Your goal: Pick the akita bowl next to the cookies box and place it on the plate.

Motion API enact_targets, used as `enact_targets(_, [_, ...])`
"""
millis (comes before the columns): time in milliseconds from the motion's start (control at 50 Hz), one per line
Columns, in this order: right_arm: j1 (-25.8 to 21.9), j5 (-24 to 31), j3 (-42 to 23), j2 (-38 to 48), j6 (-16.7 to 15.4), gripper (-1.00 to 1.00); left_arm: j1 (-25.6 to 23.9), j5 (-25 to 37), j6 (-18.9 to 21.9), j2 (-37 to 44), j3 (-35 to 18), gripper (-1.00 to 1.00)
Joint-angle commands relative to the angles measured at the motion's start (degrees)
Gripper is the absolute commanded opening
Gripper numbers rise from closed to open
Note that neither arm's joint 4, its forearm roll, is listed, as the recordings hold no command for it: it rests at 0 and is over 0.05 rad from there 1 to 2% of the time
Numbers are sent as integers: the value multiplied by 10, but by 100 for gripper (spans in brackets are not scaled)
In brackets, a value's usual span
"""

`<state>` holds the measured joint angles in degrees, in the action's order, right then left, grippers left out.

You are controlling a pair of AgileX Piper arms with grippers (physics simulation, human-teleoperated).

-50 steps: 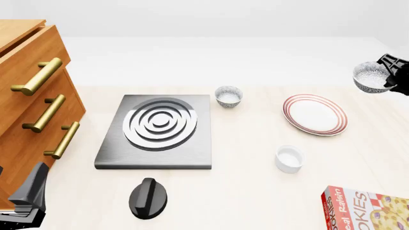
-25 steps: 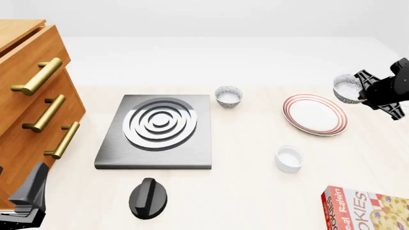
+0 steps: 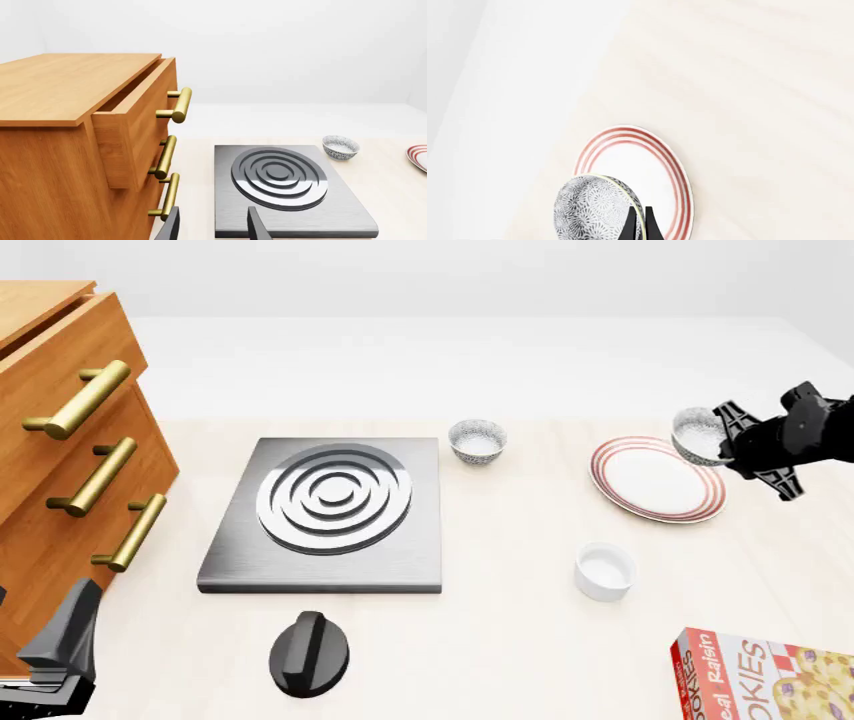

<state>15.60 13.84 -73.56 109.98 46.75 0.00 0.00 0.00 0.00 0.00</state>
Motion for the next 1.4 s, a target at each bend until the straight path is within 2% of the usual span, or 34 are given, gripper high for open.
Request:
enact_targets(20, [-9,-10,-24,33,5,-100,0,0,0,0,0,100])
enact_targets(600, [-25,-15,-103,142,9,-100,0,0,0,0,0,100])
enact_targets(820, [-30,-27,-101,157,15,-100,0,0,0,0,0,100])
enact_targets(1120, [-27,-26,-106,172,9,-100,0,0,0,0,0,100])
enact_targets(1180, [-22,-25,-111,171,-1,-100,0,0,0,0,0,100])
enact_targets(1260, [-28,-32,-108,172,7,-100,0,0,0,0,0,100])
enact_targets(1280, [-31,-35,-105,172,12,100,0,0,0,0,0,100])
enact_targets(1400, [-37,-36,-100,159,12,100,0,0,0,0,0,100])
